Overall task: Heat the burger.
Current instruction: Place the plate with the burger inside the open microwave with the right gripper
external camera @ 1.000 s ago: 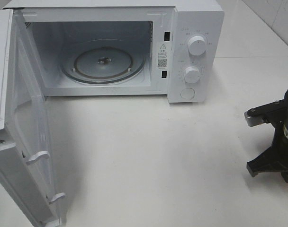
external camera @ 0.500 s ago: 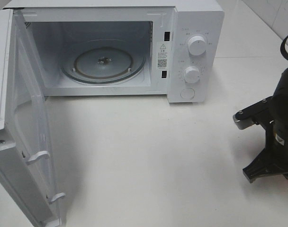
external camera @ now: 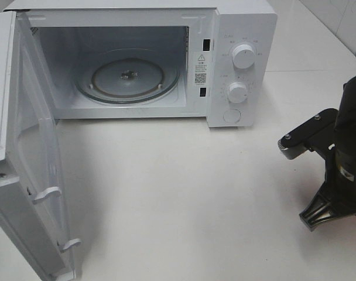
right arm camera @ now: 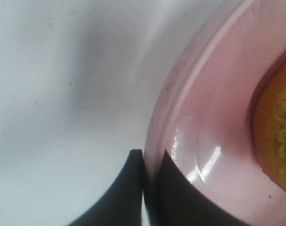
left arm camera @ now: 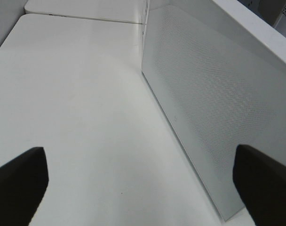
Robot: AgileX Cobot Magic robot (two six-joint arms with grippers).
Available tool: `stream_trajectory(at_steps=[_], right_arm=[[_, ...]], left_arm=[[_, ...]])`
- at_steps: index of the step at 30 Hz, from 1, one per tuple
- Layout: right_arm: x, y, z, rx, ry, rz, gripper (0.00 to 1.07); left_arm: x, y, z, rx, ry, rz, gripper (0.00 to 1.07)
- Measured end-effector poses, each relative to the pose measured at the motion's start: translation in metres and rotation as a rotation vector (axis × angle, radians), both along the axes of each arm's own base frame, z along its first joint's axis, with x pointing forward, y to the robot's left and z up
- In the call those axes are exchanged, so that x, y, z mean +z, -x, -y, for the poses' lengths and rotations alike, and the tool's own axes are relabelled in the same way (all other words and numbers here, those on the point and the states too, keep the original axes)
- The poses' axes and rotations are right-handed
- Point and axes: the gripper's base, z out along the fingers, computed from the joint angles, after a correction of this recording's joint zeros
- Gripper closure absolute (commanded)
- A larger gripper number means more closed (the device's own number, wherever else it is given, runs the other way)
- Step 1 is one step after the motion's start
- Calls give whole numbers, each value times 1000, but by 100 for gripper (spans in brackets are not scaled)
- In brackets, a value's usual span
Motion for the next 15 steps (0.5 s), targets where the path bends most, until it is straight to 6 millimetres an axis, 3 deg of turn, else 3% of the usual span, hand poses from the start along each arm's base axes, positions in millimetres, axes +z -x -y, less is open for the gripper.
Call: stream_trajectory(at_steps=[9, 15], right_arm=[[17, 17, -19, 133, 32, 34, 107], [17, 25, -24, 195, 55, 34, 107]], left_arm=[[0, 0, 0, 0, 0, 0, 7], [0, 0, 0, 0, 0, 0, 7]])
